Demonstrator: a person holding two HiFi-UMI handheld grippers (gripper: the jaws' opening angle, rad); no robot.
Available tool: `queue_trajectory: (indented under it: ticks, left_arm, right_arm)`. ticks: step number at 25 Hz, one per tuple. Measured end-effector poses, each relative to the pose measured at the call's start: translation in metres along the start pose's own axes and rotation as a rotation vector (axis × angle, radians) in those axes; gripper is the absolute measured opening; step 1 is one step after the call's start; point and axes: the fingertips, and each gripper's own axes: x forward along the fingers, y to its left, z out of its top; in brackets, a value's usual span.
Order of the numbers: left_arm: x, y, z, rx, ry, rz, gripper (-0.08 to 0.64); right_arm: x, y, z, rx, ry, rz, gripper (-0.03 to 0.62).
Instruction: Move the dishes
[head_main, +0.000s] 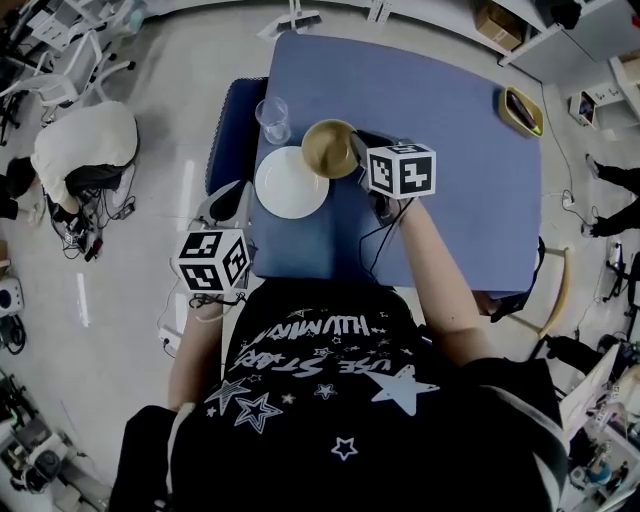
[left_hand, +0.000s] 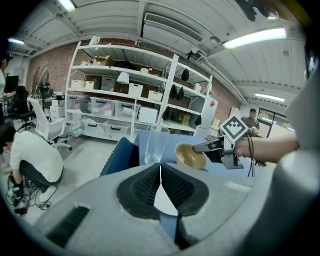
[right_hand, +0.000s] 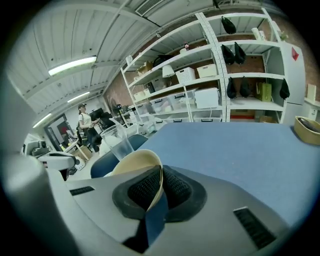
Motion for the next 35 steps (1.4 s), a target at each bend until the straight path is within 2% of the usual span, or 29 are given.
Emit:
queue_trajectory:
  ticks: [6,15,18,23,26,35]
  left_arm:
    - [0.006,0.002,0.003,0.0,0.01,0.004,0.021]
    - [0.004,-0.001,-0.005,-0.003,0.026,0.013,0.021]
    - [0.003,-0.002,-0.004,-0.002,0.025,0.022,0.021]
    - [-0.002,-0.013,-0.003,0.005,0.016,0.04,0.021]
    - [-0.003,-0.021,0.0,0.005,-0.001,0.065,0.021]
    - [-0.022,-0.038,-0.007,-0.051,-0.073,0.199,0.021]
  right_arm:
    - [0.009,-0.014,0.005,0.038,-0.012,-0.047,0.018]
    - [0.019,-0.038,-0.001,0.1,0.039,-0.11,0.025]
    - [0.019,-0.036,0.001,0.089,0.028,-0.092,0.104]
    - [0.001,-0.037,0.006,0.086,-0.013,-0.069,0.144]
    - [-0.015,-0.037,0.014,0.055,-0.052,-0.043,0.147]
    - [-0.041,-0.016,0.029,-0.139,-0.13,0.089,0.12]
